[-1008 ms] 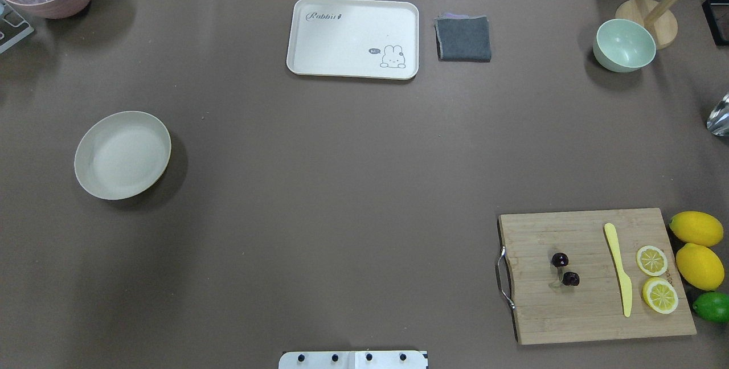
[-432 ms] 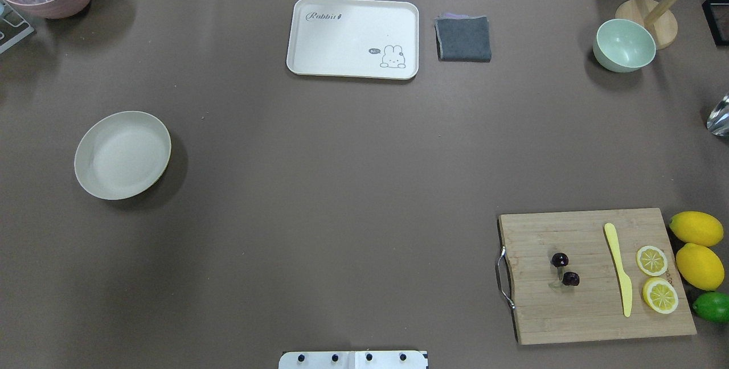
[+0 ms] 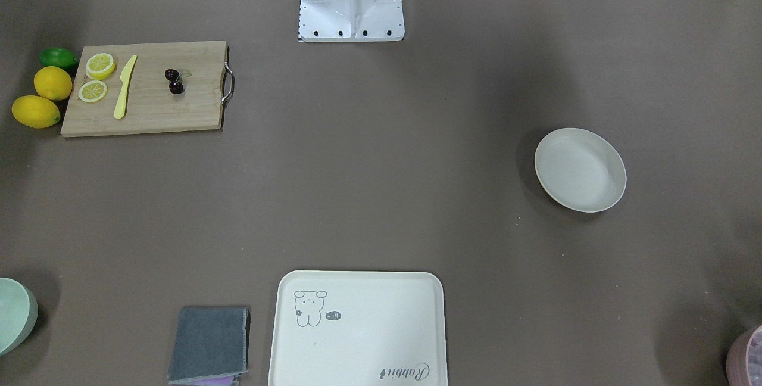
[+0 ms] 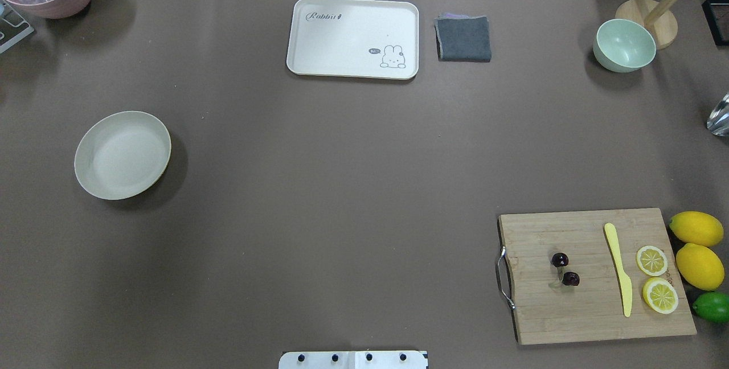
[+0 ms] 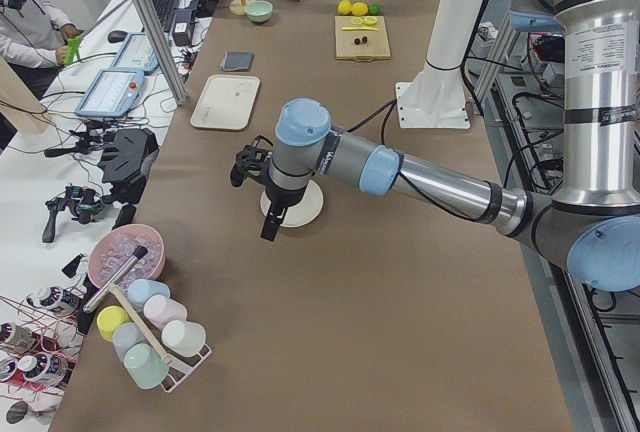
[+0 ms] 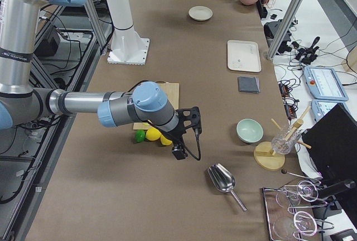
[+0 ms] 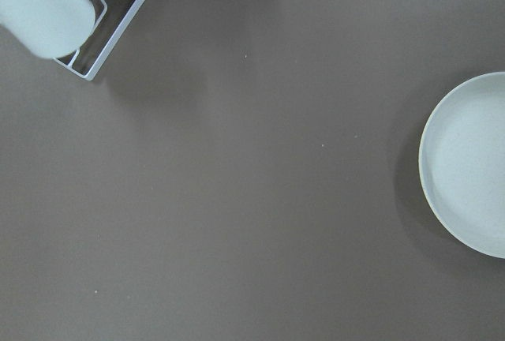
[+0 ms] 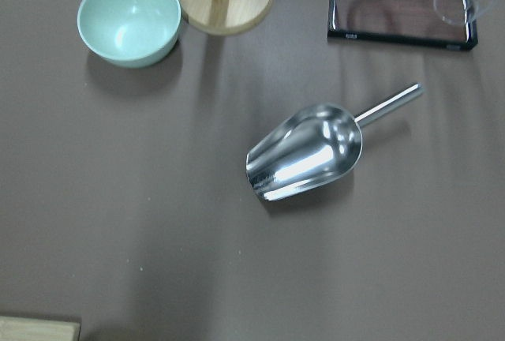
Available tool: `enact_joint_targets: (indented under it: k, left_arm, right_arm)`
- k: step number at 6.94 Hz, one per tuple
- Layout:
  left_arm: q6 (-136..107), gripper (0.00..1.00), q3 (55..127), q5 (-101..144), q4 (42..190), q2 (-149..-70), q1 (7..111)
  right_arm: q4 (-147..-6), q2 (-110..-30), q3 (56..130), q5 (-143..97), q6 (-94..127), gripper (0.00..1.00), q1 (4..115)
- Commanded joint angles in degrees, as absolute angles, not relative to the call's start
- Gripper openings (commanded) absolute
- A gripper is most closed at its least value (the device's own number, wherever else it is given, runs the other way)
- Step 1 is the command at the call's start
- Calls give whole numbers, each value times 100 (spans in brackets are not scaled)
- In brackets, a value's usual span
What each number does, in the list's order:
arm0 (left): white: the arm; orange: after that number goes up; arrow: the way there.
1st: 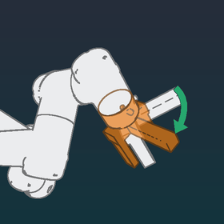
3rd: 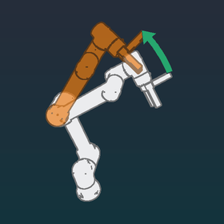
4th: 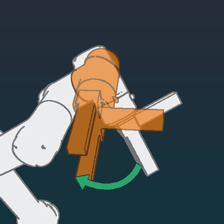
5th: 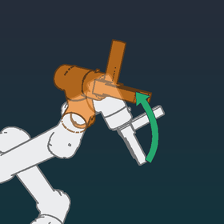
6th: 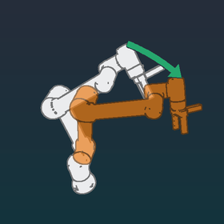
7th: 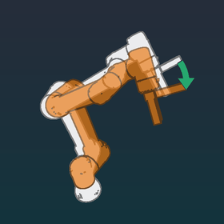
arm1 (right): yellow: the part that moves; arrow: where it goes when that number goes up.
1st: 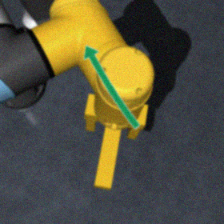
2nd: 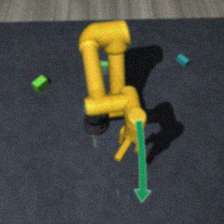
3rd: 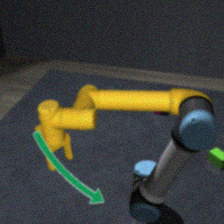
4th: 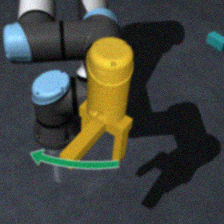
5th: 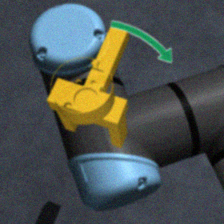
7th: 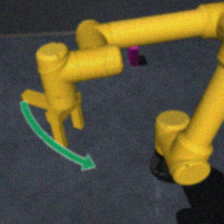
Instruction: Place red cherry on plate
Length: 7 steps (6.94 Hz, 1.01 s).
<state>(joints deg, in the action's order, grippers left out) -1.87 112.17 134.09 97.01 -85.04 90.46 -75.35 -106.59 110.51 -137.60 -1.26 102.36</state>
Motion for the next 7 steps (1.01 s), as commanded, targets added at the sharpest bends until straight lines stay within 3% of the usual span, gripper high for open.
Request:
enact_joint_targets:
  k: [1,4,7]
  left_arm:
    - [-185,98,10890,13456,10466,-8596,9088]
    - [-245,98,10469,13796,11510,-8508,8966]
    - [-2300,98,10327,14054,12171,-8578,7195]
  right_arm:
    - [-7305,-10704,10802,-14639,-210,100,10441]
    - [-5489,-11100,10302,-14582,-55,100,10547]
    - [-5450,-10786,10379,-14127,2127,100,8944]
